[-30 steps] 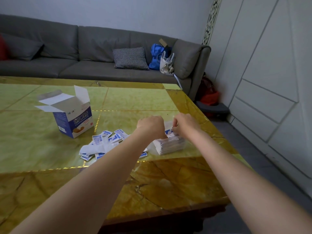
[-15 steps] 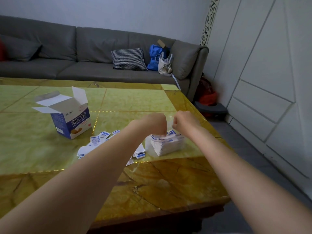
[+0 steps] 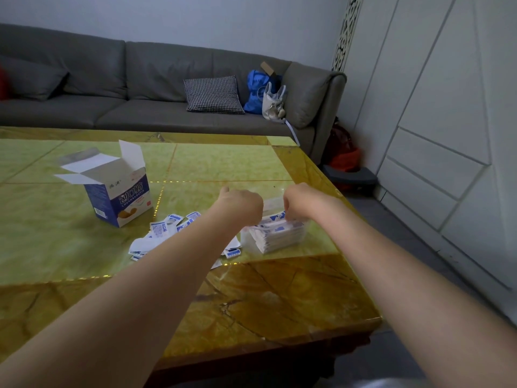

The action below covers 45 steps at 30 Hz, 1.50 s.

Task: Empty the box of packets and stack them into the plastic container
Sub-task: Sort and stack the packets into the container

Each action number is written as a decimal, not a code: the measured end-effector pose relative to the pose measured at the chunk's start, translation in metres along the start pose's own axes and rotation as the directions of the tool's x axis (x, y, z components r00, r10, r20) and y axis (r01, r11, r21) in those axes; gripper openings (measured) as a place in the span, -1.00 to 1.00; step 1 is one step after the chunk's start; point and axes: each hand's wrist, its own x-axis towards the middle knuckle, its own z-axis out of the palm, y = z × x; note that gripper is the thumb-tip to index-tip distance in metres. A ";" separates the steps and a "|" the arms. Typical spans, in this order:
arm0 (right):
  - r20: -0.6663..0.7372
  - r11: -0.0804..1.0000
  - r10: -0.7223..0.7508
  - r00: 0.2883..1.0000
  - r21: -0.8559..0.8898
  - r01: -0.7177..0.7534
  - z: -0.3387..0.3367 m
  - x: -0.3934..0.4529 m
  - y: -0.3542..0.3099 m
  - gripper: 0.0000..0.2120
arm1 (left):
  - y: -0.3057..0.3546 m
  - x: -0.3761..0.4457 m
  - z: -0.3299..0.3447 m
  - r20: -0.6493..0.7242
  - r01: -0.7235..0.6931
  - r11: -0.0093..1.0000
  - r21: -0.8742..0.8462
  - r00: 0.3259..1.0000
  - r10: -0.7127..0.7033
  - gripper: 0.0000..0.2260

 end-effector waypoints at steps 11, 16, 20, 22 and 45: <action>-0.405 0.920 -0.213 0.889 0.224 0.322 -0.024 -0.039 -0.059 -0.81 | -0.045 -0.030 -0.013 -0.362 -0.057 0.979 -0.197 0.932 -0.018 -0.76; -0.222 0.881 -0.330 0.918 0.277 0.384 0.023 -0.042 -0.105 -0.71 | -0.104 -0.063 0.019 -0.177 0.043 0.982 -0.183 0.981 -0.076 -0.72; -0.019 0.930 -0.336 0.942 0.151 0.335 0.078 -0.038 -0.120 -0.62 | -0.120 -0.072 0.055 0.146 0.017 0.991 -0.133 0.989 0.002 -0.53; -0.096 0.923 -0.359 0.929 0.112 0.368 0.089 -0.043 -0.117 -0.67 | -0.127 -0.073 0.065 0.093 0.002 0.985 -0.172 0.996 0.015 -0.53; -0.056 0.300 -0.148 0.987 0.949 0.099 0.059 -0.057 -0.099 -0.79 | -0.155 -0.086 0.071 -0.309 -0.036 0.832 -0.554 0.937 -0.164 -0.84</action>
